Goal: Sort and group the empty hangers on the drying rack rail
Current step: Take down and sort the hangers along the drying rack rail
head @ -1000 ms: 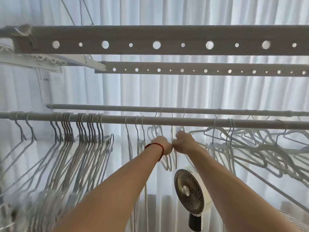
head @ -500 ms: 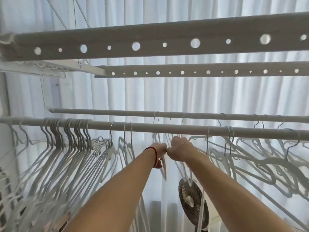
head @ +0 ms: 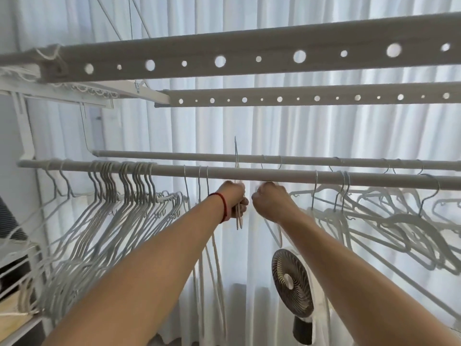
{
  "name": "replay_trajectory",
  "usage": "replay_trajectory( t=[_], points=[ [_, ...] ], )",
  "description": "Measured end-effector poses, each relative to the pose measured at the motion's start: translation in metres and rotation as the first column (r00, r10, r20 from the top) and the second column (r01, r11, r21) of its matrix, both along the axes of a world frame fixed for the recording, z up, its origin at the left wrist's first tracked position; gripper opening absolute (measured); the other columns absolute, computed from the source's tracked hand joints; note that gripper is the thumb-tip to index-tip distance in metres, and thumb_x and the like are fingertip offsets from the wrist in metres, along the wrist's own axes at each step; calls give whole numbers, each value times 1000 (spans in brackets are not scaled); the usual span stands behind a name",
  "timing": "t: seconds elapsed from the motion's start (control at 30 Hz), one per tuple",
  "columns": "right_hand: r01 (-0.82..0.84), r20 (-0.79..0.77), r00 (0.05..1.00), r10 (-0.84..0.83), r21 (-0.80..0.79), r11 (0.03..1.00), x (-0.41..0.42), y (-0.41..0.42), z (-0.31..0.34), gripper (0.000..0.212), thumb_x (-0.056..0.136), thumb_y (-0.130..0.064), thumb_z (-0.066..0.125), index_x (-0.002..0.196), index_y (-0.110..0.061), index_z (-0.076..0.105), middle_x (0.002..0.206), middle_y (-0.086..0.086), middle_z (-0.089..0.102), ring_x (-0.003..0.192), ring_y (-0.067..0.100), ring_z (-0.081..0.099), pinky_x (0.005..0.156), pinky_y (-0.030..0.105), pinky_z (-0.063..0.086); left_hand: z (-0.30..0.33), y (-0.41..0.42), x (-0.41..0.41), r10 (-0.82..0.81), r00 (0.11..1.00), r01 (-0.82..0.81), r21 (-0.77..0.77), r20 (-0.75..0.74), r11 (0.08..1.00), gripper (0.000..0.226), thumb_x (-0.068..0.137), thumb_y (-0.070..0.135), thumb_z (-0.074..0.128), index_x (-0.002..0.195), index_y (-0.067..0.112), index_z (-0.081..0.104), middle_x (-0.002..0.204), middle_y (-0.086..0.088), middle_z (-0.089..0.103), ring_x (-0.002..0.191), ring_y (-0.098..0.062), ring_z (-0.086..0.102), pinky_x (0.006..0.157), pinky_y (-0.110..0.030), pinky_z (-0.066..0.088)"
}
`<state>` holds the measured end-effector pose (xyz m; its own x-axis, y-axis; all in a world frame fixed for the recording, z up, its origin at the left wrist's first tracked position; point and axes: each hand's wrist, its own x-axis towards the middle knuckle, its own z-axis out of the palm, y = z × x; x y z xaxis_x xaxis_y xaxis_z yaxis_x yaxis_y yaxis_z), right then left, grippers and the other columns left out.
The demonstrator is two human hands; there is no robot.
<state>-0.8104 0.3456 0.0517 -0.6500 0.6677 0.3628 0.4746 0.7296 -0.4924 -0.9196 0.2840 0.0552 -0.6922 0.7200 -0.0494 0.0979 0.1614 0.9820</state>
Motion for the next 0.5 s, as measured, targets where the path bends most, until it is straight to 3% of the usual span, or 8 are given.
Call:
replay_trajectory(
  t=[0.1,0.17,0.23,0.3,0.4,0.5],
  points=[
    [-14,-68,998,8,-84,996,1,-10,-2,30,101,-25,37,101,-6,60,121,22,64,103,36,56,79,35,39,-12,-14,10,-16,1000,16,-4,10,1000,41,102,18,35,138,2,49,59,-7,50,32,-13,41,42,-19,36],
    [-51,-78,996,39,-151,987,-3,-18,-1,29,101,-25,37,97,-7,59,118,21,66,101,37,60,80,40,44,-19,-28,24,-39,997,39,12,59,999,34,101,16,34,123,3,55,58,-8,53,38,-15,44,45,-21,36],
    [-76,-130,991,38,-297,952,-6,-27,-1,31,101,-28,42,97,-4,61,105,22,72,94,37,70,80,45,56,-25,-46,41,-95,987,94,18,128,995,26,101,15,32,92,6,55,49,-4,53,34,-13,44,42,-19,36],
    [-61,-157,988,-8,-430,901,-4,-37,-7,28,99,-27,49,99,-2,62,88,17,73,79,31,74,69,41,61,-32,-65,54,-161,970,158,32,180,987,33,103,15,30,77,10,50,41,0,53,30,-10,42,37,-15,35],
    [-75,-201,979,-46,-557,827,11,-53,-22,18,97,-17,56,95,-1,63,73,10,66,55,22,67,48,30,56,-43,-93,69,-239,944,225,85,229,971,31,105,19,36,81,9,53,46,0,55,36,-11,42,38,-19,37],
    [-164,-262,965,-27,-678,717,32,-70,-35,19,99,-17,62,93,1,68,75,9,67,59,22,67,51,29,54,-52,-119,80,-250,943,236,90,220,968,26,105,27,42,94,8,56,53,-3,48,42,-15,43,43,-24,37]
  ],
)
